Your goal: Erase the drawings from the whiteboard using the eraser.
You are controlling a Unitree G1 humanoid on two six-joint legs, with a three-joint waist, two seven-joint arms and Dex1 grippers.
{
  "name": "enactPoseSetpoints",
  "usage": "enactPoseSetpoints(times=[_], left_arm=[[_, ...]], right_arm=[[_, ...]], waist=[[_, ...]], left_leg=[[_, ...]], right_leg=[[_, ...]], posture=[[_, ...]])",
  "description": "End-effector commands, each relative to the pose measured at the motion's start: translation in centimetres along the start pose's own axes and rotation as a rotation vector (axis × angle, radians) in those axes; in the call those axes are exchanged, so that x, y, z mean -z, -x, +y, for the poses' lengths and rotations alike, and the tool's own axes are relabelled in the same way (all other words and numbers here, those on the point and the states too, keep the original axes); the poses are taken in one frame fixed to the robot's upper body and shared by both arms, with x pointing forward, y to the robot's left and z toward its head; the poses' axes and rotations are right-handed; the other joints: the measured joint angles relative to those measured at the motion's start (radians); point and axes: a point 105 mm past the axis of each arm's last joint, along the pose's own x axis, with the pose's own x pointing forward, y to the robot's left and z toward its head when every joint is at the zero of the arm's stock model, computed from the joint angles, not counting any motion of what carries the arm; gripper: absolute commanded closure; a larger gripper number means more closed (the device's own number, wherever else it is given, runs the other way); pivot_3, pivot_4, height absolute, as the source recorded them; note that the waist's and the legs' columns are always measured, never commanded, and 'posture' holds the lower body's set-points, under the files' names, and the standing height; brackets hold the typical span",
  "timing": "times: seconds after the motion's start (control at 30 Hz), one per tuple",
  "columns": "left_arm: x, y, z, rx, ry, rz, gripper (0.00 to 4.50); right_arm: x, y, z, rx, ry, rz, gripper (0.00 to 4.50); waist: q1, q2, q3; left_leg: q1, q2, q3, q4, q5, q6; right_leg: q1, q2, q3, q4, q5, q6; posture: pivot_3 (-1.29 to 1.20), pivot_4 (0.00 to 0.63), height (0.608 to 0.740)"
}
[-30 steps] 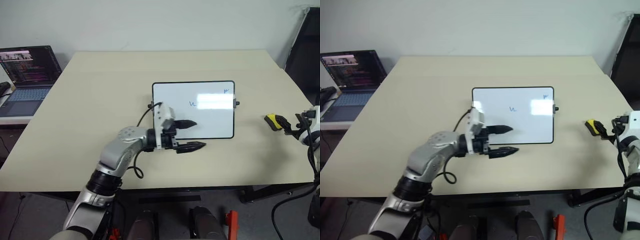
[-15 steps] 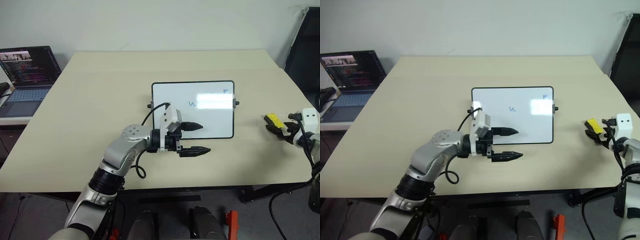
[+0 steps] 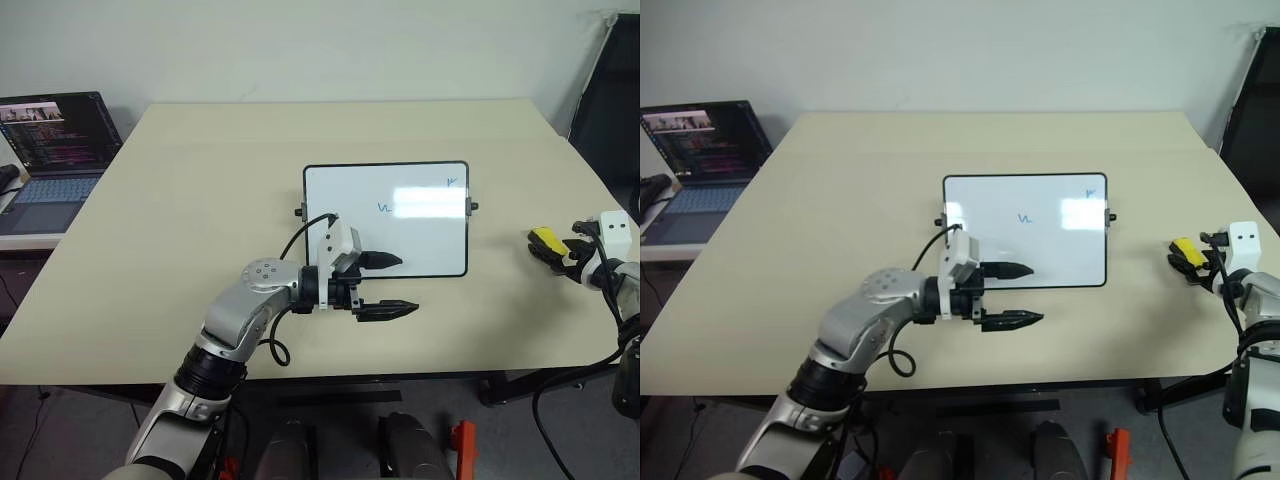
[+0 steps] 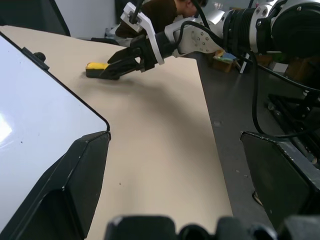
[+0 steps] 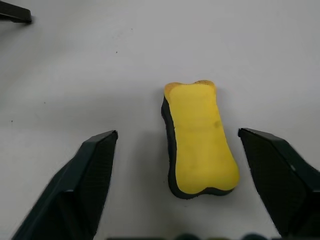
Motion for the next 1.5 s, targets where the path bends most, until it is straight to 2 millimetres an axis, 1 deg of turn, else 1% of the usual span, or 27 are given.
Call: enactPoseSetpoints(times=[0.03,0.13,0.3,0.5,0.57,0.63,0.7,0.8,0.83,0.9,0.97,1.03,1.2,1.33,1.5], left_arm=[[-0.9,-0.3,-0.4,0.003,-0.054,-0.014,0.00],[-0.8,-0.2,-0.1,-0.012,-0.063,-0.008,0.00],[-0.9,-0.2,0.1,-0.018,-0.070,-0.009,0.00],[-0.9,-0.4,0.2,-0.021,-0.071,-0.010,0.00],[-0.9,-0.4,0.2,-0.021,-0.071,-0.009,0.00],[-0.9,-0.4,0.2,-0.022,-0.071,-0.010,0.00],[-0.9,-0.5,0.3,-0.025,-0.072,-0.010,0.00],[-0.8,-0.5,0.3,-0.034,-0.069,-0.016,0.00],[-0.8,-0.5,0.3,-0.037,-0.067,-0.019,0.00],[-0.6,-0.5,0.3,-0.040,-0.063,-0.022,0.00],[-0.4,-0.5,0.2,-0.039,-0.059,-0.025,0.00],[-0.3,-0.5,0.1,-0.037,-0.056,-0.026,0.00],[-0.3,-0.4,0.3,-0.033,-0.062,-0.018,0.00],[-0.3,-0.3,0.6,-0.040,-0.068,-0.013,0.00],[-0.4,-0.2,0.8,-0.059,-0.072,-0.019,0.00]], right_arm=[[-1.5,0.1,-0.2,0.005,0.014,-0.051,1.63],[-1.4,0.2,-0.2,0.002,0.030,-0.039,2.79],[-1.1,0.2,-0.2,-0.007,0.059,-0.009,4.47],[-1.1,0.1,-0.1,-0.011,0.079,0.011,4.47],[-1.5,0.2,-0.1,-0.015,0.053,-0.012,4.47],[-2.3,0.4,-0.4,-0.002,0.024,-0.051,4.10],[-2.9,0.7,-0.7,0.004,0.017,-0.081,3.57],[-4.0,1.0,-1.0,0.009,-0.019,-0.131,2.51],[-4.2,1.0,-1.0,0.012,-0.030,-0.142,2.05],[-4.2,1.0,-1.2,0.029,-0.031,-0.135,1.41],[-3.4,0.8,-1.0,0.033,-0.015,-0.100,0.66],[-2.9,0.7,-0.9,0.033,-0.009,-0.073,0.66],[-2.2,0.4,-1.1,0.066,-0.018,-0.026,0.66],[-1.9,0.1,-0.6,0.038,-0.024,0.000,0.66],[-1.6,-0.1,-0.4,0.035,-0.021,0.021,0.66]], waist=[[0.000,0.000,0.000],[0.000,0.000,0.000],[0.000,0.000,0.000],[0.000,0.000,0.000],[0.000,0.000,0.000],[0.000,0.000,0.000],[0.000,0.000,0.000],[0.000,0.000,0.000],[0.000,0.000,0.000],[0.000,0.000,0.000],[0.000,0.000,0.000],[0.000,0.000,0.000],[0.000,0.000,0.000],[-0.001,0.000,0.000],[0.000,0.000,0.000]], left_leg=[[0.000,0.000,0.000,0.000,0.000,0.000],[0.000,0.000,0.000,0.000,0.000,0.000],[0.000,0.000,0.000,0.000,0.000,0.000],[0.000,0.000,0.000,0.000,0.000,0.000],[0.001,0.000,0.000,0.000,0.000,0.000],[0.001,0.000,0.000,0.000,0.000,0.000],[0.001,0.000,0.000,0.000,0.000,0.000],[0.000,0.000,0.000,0.000,0.000,0.000],[0.000,0.000,0.000,0.000,0.000,0.000],[0.000,0.000,0.000,0.000,0.000,0.000],[0.000,0.000,0.000,0.000,0.000,0.000],[0.001,0.000,0.000,0.000,0.000,0.000],[0.000,0.000,0.000,0.000,0.000,0.000],[0.001,0.000,0.000,0.000,0.000,0.000],[0.000,0.000,0.000,0.000,0.000,0.000]], right_leg=[[0.000,0.000,0.000,0.000,0.000,0.000],[0.000,0.000,0.000,0.000,0.000,0.000],[0.000,0.000,0.000,0.000,0.000,0.000],[0.001,0.000,0.000,0.000,0.000,0.000],[0.001,0.000,0.000,0.000,0.000,0.000],[0.001,0.000,0.000,0.000,0.000,0.000],[0.001,0.000,0.000,0.000,0.000,0.000],[0.001,0.000,0.000,0.000,0.000,0.000],[0.001,0.000,0.000,0.000,0.000,0.000],[0.001,0.000,0.000,0.000,0.000,0.000],[0.001,0.000,0.000,0.000,0.000,0.000],[0.001,0.000,0.000,0.000,0.000,0.000],[0.001,0.000,0.000,0.000,0.000,0.000],[0.001,0.000,0.000,0.000,0.000,0.000],[0.001,0.000,0.000,0.000,0.000,0.000]], posture=[[0.00,0.150,0.740],[0.00,0.150,0.740],[0.00,0.150,0.740],[0.00,0.150,0.740],[0.00,0.150,0.740],[0.00,0.150,0.740],[0.00,0.150,0.740],[0.00,0.150,0.740],[0.00,0.150,0.740],[0.00,0.150,0.740],[0.00,0.150,0.740],[0.00,0.150,0.740],[0.00,0.150,0.740],[0.00,0.150,0.740],[0.00,0.150,0.740]])
